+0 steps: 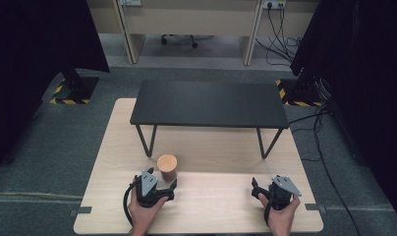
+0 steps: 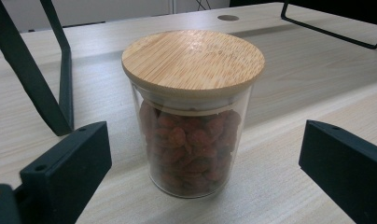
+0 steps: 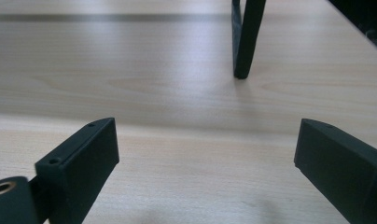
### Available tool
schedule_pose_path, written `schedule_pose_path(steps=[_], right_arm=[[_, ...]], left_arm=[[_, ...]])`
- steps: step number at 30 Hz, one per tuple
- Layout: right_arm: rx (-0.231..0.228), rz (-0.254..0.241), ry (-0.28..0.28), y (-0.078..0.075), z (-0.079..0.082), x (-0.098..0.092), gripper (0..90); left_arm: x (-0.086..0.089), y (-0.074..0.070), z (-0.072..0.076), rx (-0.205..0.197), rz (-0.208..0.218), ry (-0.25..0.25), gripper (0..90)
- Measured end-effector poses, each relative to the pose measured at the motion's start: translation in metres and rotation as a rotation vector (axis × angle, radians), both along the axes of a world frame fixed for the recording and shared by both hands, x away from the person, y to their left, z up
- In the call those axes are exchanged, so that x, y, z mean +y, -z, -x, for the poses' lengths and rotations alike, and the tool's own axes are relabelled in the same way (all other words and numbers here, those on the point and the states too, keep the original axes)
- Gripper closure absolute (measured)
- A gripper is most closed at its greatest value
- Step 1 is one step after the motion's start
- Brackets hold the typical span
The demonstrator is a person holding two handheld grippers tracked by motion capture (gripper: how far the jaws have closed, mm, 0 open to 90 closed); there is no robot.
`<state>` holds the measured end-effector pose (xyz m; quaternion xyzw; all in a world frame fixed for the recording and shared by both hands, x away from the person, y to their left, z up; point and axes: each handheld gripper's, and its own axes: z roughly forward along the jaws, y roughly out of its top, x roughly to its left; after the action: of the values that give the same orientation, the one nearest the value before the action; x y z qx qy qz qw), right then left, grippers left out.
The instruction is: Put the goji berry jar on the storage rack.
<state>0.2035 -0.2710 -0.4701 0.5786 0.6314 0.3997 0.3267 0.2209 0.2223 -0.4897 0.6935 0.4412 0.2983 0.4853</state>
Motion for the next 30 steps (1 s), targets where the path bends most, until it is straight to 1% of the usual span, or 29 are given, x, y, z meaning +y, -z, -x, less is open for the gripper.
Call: schedule_pose_path(steps=[1,2,5,7,12,16,20,24,27,29,30], right_arm=[[-0.011,-0.006,0.001,0.001,0.002,-0.001,5.2],[-0.011,-0.013,-0.008,0.002,0.001,-0.003,4.8],[0.0,-0.03,-0.022,0.001,-0.002,-0.008,3.3],[0.003,-0.04,-0.016,0.001,-0.002,-0.009,2.9],[0.008,-0.035,-0.023,0.0,-0.003,-0.008,3.4],[0.007,-0.024,-0.029,0.0,-0.003,-0.007,3.4],[0.009,-0.033,-0.031,0.0,-0.004,-0.007,3.4],[0.011,-0.044,-0.031,0.0,-0.005,-0.007,3.5],[0.013,-0.043,-0.035,0.0,-0.006,-0.007,3.5],[0.013,-0.042,-0.039,0.0,-0.006,-0.007,3.7],[0.013,-0.042,-0.039,0.0,-0.006,-0.007,3.8]], left_arm=[[0.0,0.0,0.0,0.001,0.001,-0.001,1.5],[0.0,0.0,0.0,0.001,0.003,0.0,1.5],[0.001,0.0,0.0,0.0,0.005,0.002,1.5],[0.001,0.001,0.0,-0.002,0.005,0.005,1.4],[0.001,0.0,0.0,-0.005,-0.003,0.014,1.9],[0.001,0.001,-0.001,-0.005,-0.002,0.023,2.1],[-0.001,0.0,-0.001,-0.007,-0.012,0.026,2.2],[-0.002,0.0,-0.004,0.002,-0.004,0.026,2.6],[-0.007,-0.001,-0.009,0.005,-0.007,0.028,2.3],[-0.014,-0.002,-0.012,0.005,-0.029,0.013,1.6],[-0.015,-0.003,-0.013,0.007,-0.031,0.009,1.7]])
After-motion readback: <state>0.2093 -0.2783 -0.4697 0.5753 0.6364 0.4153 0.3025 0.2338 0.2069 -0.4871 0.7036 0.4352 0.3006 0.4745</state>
